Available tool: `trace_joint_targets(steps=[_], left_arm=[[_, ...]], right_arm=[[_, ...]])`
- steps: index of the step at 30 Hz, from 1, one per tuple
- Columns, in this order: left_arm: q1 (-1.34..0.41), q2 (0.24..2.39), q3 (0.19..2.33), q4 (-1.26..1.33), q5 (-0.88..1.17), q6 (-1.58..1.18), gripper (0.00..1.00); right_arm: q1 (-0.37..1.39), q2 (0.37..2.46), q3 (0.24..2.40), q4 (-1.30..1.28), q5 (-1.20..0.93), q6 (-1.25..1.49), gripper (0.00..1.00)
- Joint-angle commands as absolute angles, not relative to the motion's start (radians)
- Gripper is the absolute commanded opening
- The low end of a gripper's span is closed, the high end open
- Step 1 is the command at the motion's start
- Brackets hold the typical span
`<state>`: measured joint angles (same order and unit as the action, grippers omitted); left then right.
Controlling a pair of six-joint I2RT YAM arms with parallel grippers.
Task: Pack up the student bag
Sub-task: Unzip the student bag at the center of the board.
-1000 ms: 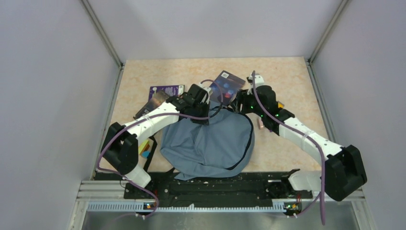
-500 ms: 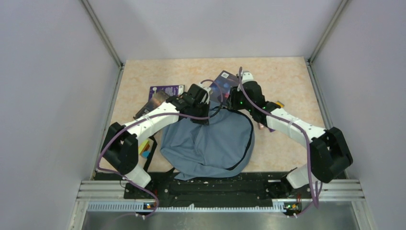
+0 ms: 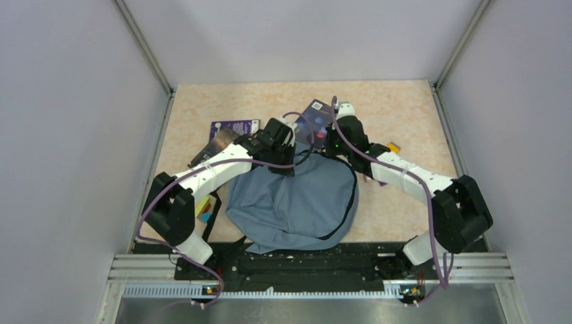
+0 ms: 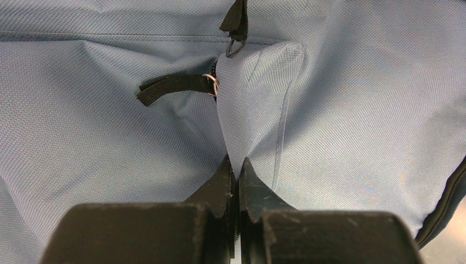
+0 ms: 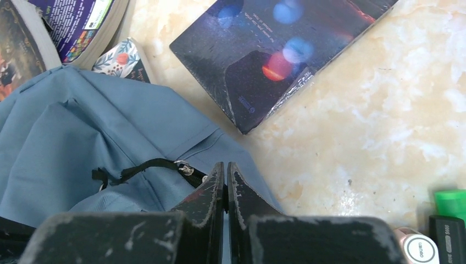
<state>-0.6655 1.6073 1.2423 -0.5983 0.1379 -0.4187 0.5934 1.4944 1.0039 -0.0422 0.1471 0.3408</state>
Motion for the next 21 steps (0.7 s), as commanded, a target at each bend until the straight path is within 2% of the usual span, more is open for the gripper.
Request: trace_joint_targets(steps=[1,21], left_arm=[[-0.649,1.577,1.249,-0.588,0.109,-0.408,0.0],[-0.646,1.581,1.25,-0.591,0.075,-0.401,0.0]], right_arm=[[0.62,1.465,1.006,-0.03,0.245,0.318,0.0],[0.626,1.327,0.849,-0.05,0.367,0.337,0.0]])
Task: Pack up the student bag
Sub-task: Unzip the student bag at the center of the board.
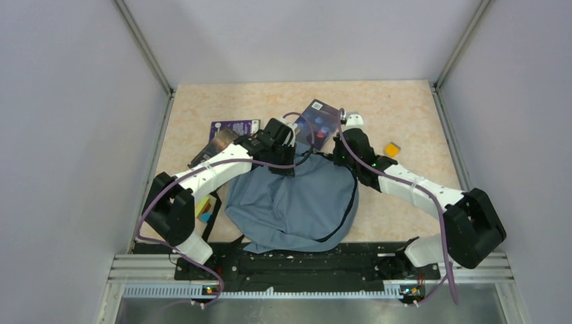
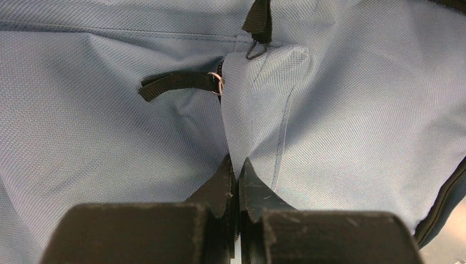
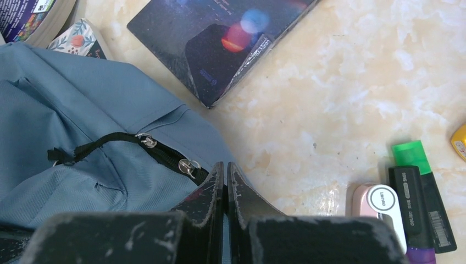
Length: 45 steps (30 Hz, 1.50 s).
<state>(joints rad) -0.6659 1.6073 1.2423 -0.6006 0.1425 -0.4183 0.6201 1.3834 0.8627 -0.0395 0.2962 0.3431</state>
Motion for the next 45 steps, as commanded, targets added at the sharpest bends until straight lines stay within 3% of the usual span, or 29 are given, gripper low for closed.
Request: trace_joint_targets(steps=[1,45], left_arm=[[-0.647,1.581,1.249,-0.591,0.075,-0.402,0.0],[-0.564,1.542,1.239,-0.579,0.075,-0.423,0.0]], right_arm=[[0.626,1.322,0.847,-0.049,0.366,0.336,0.0],[0.626,1.042,0.692,-0.082,0.451,0.318,0.0]])
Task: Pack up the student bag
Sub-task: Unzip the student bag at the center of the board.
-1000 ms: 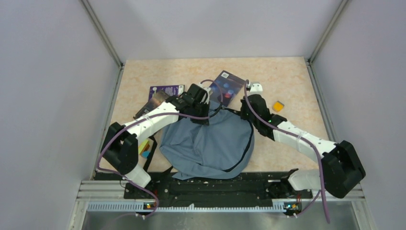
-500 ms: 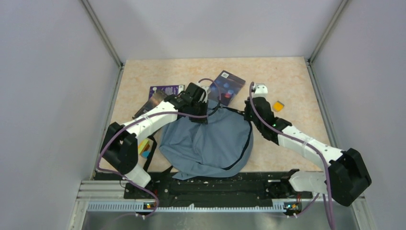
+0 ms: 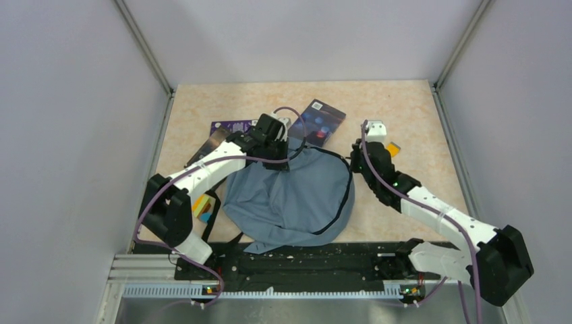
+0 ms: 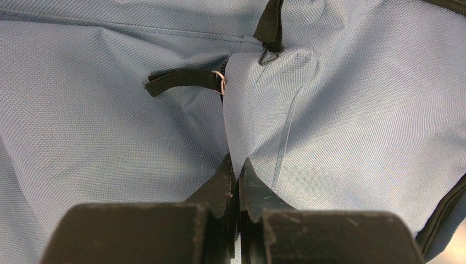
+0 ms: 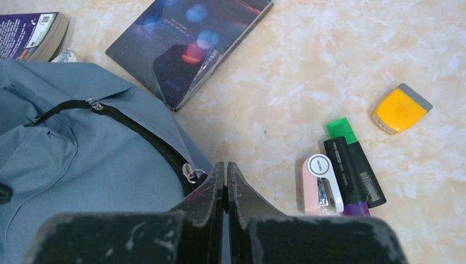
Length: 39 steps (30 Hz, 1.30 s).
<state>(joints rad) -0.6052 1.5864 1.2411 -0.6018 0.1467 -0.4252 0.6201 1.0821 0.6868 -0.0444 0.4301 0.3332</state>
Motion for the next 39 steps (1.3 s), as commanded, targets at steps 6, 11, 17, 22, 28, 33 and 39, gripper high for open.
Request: trace_joint_targets(steps=[6,11,17,22,28,33,39], left_arm=[[-0.553,1.546,1.237,-0.575,0.079,-0.426,0.0],[-0.544,1.546,1.235,-0.574,0.083,-0.432,0.0],[-0.533,1.55,1.233,-0.571,0.091,-0.438,0.0],[-0.525,1.555,1.233,-0.571,0.092,-0.44,0.0],[-0.51,1.56,1.23,-0.568,0.088,-0.445,0.0],[-0.496,1.564,1.227,-0.566,0.088,-0.449,0.0],[-0.472,1.575,1.22,-0.56,0.094,-0.457,0.0]], right_arm=[[0.626,1.014,0.722,-0.196,0.378,0.338,0.0],[0.626,1.001,0.758,-0.308,0.285,0.359,0.0],[0.626,1.009,0.836,-0.484,0.203,0.39,0.0],[0.626,0.982,0.869,-0.564,0.165,0.393,0.0],[0.626,0.974,0.894,-0.646,0.106,0.38,0.0],[0.626,0.962,0.897,-0.677,0.029,0.378,0.0],[0.626,0.939,0.89,-0.687,-0.051,0.383,0.0]])
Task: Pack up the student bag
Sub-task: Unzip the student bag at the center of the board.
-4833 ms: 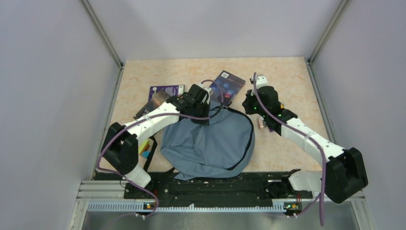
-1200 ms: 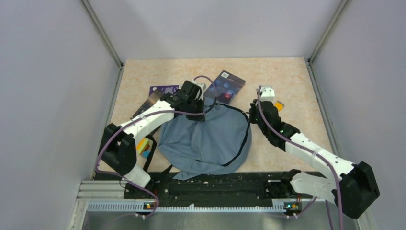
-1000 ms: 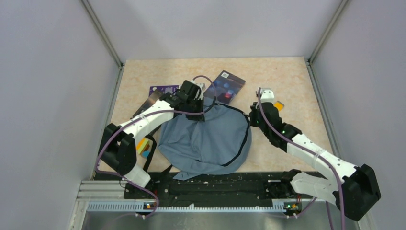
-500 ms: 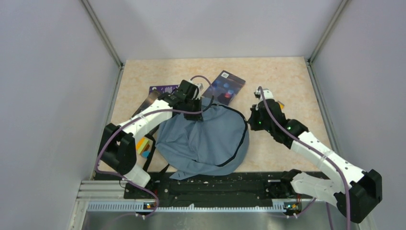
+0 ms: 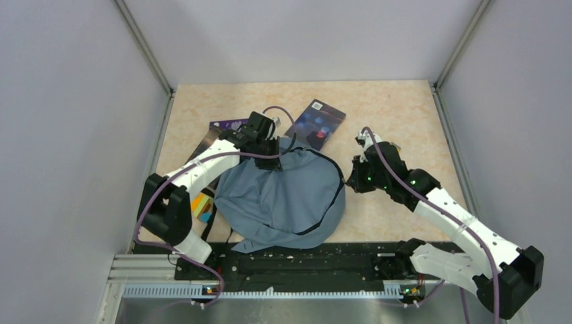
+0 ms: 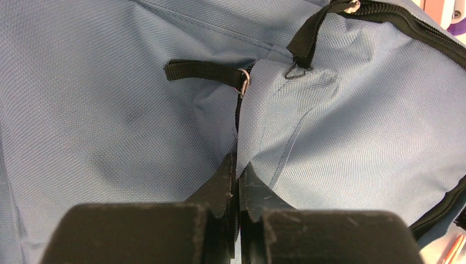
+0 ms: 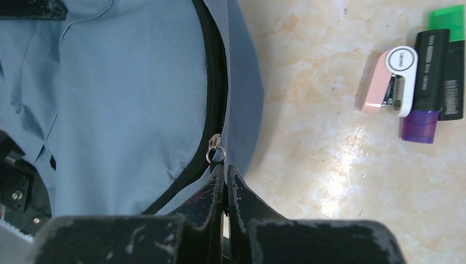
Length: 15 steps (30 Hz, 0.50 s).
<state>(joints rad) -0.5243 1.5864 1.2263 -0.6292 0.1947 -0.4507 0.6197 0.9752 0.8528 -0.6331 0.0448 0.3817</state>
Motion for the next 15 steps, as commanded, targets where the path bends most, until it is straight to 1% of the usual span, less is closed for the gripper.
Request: trace_joint_targets(steps=[1,7,15], left_arm=[[-0.471,1.578,1.22,-0.56,0.093,-0.458,0.0],[-0.462,1.593,1.219,-0.558,0.087,-0.462,0.0],[-0.451,1.61,1.217,-0.556,0.081,-0.466,0.0]], right_arm=[[0.626,0.936,0.887,-0.685,-0.065,0.385,0.0],[0.626,0.931,0.878,-0.684,-0.126,0.387,0.0],[0.626,0.933,0.85,-0.653,-0.291,0.363,0.0]])
